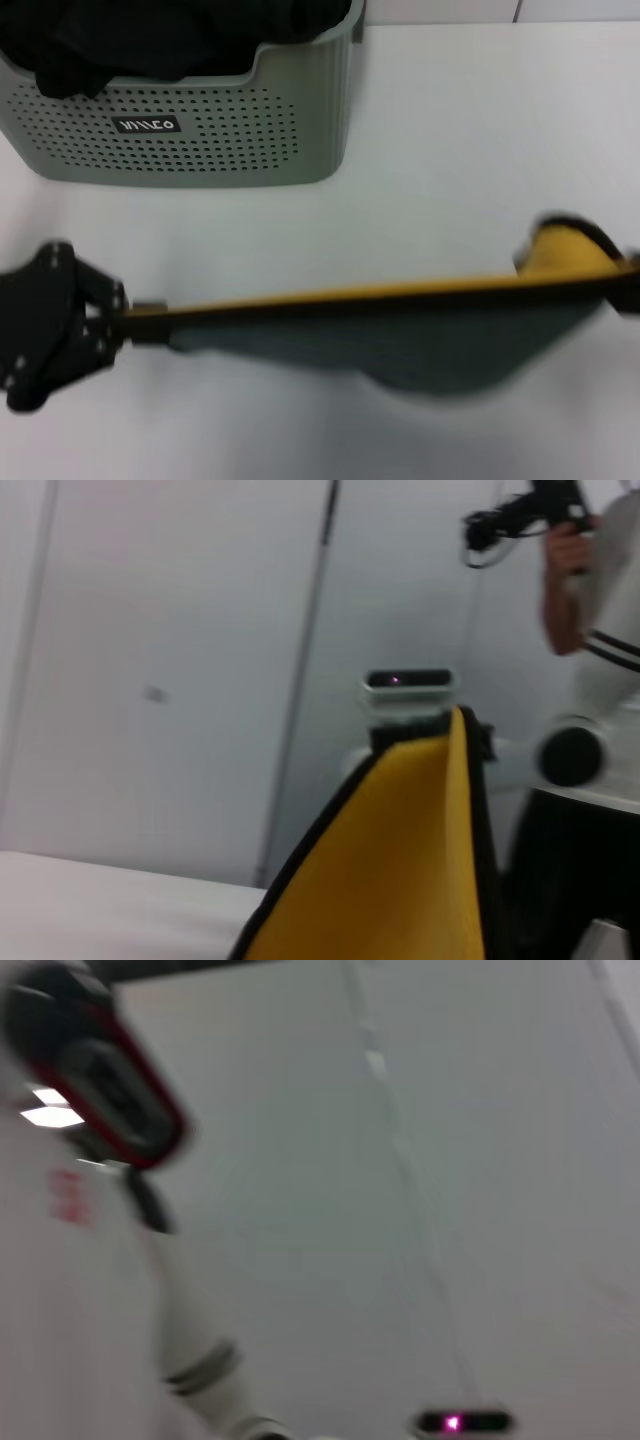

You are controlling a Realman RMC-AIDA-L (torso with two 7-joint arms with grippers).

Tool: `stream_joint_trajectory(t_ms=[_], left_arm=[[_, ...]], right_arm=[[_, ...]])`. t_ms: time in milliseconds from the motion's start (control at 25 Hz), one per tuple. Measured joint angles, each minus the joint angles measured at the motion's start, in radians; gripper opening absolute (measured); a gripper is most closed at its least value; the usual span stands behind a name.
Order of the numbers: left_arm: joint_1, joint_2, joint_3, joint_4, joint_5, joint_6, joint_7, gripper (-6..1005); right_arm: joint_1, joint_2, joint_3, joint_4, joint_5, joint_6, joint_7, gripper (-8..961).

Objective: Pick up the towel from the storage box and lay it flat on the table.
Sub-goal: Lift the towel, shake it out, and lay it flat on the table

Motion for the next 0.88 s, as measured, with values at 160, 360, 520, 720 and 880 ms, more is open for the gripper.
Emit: stream_joint_trajectory(t_ms=[160,360,520,720,880], left_arm=[[0.033,0.027,0.088,0.048,-0.085,0.002,-0.028,-1],[0.026,0.03,0.082,0.018,-0.082,-0.009,-0.055,-1],[-0.006,-0.023,-0.1,-0.034,0.103,-0.054,-0.067,-1],[-0.034,-0.082,-0.301,-0.03,0.336,-0.239,-0.113,-1],[-0.063,-0.097,-0.331,-0.035,0.389,-0.346,-0.135,-1]], right_arm=[[-0.02,-0.012,0.012,-0.016,0.031,-0.041,0.041,2],[0.042,-0.011,0.016,0.11,0.006,0.015,0.039,2],[0.137,0.001,0.012,0.287,-0.095,0.129,-0.006,3],[0.197,0.012,-0.028,0.354,-0.136,0.345,-0.048,3],[0.214,0.012,-0.058,0.348,-0.129,0.494,-0.066,3]])
